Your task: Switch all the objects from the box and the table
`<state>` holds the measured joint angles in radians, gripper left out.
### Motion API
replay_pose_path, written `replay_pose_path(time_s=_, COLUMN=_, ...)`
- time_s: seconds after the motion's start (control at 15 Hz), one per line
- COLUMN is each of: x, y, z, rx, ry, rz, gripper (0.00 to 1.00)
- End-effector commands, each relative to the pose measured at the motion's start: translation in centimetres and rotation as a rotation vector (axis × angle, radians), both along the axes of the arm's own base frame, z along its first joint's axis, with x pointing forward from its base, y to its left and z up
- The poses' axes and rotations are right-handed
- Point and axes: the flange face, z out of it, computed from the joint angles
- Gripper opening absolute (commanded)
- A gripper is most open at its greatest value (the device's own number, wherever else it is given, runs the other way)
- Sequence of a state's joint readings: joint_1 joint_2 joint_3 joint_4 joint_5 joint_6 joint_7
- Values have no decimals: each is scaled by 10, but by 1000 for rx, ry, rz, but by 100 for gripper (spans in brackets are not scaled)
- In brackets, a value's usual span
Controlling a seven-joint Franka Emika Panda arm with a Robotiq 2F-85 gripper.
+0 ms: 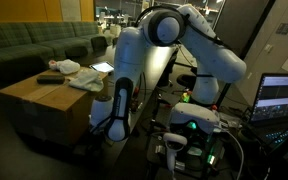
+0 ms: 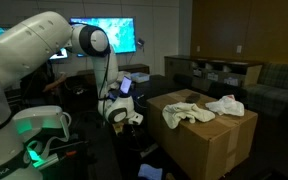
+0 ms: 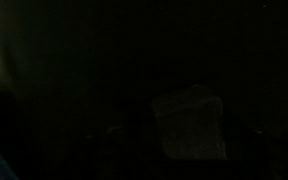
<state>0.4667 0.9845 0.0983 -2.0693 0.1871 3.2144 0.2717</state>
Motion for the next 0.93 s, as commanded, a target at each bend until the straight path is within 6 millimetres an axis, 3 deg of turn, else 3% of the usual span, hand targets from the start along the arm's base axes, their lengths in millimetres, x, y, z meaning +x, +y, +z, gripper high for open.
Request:
replay_pose_path(time_s=0.0, x=4, y=3, z=2, rx=8, ry=-28, rz=10, gripper=54)
replay_pose_path(time_s=0.07, x=2, y=4, z=4, rx=4, ry=-31, rz=11, gripper=42)
replay_pose_path(time_s=0.13, x=1, y=4, z=6, rx=1, ry=-35, rz=13, gripper=36)
replay_pose_path(time_s=0.53, x=-12, y=12, z=25, rx=-40, ry=-55, rz=51, gripper=34)
replay_pose_path(time_s=0.87, x=-26, y=12, z=68, rx=-83, ry=-85, rz=103, gripper=34)
